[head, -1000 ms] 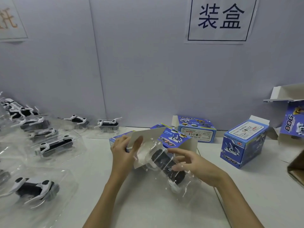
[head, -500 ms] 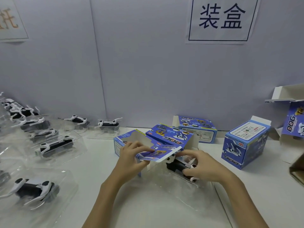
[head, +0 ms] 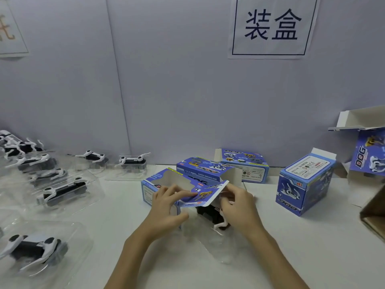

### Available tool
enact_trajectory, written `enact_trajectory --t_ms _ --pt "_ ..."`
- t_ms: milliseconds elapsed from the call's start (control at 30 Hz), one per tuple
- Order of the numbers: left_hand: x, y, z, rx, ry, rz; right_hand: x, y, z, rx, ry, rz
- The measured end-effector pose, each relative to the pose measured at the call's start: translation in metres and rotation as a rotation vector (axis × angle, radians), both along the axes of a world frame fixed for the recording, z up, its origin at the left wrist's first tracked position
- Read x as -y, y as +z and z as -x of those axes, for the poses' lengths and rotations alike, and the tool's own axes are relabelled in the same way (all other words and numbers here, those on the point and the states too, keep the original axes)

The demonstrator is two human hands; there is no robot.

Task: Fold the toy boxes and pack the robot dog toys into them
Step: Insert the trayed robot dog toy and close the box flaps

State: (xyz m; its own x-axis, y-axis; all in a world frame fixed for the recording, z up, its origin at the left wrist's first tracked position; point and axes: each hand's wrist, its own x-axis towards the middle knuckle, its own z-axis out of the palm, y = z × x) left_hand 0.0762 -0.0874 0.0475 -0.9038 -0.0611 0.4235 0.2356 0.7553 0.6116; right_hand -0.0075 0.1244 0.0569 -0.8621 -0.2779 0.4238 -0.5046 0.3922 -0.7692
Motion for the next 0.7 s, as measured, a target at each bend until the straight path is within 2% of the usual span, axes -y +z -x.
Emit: enact_trajectory --t_ms 67,167,267,333,400,500,700 --pt "-0.003 0.001 0.000 0.026 -0.038 -0.021 0.006 -0.004 -0.002 -0.075 -0.097 0.151" --pt "-0.008 0.003 -0.002 0.084 -0.069 0.002 0.013 -0.010 -0.005 -0.125 -0.219 0.264" --pt "-0.021 0.005 -0.005 0.086 -0.048 0.162 0.019 -0.011 -0.008 -0.147 -0.280 0.347" --pt "-0.033 0.002 -0.005 0.041 0.010 0.325 0.019 -0.009 -0.007 -0.102 -0.290 0.386" --pt "-0.040 -0.001 -0.003 -0.003 0.056 0.399 0.015 -0.007 -0.001 0.024 -0.290 0.431" --pt "-0.037 -0.002 0.000 -0.046 0.044 0.347 0.007 -0.007 0.007 0.175 -0.301 0.448" --pt "-0.029 -0.001 0.005 -0.123 0.084 0.290 0.011 -0.013 0.002 0.237 -0.259 0.387"
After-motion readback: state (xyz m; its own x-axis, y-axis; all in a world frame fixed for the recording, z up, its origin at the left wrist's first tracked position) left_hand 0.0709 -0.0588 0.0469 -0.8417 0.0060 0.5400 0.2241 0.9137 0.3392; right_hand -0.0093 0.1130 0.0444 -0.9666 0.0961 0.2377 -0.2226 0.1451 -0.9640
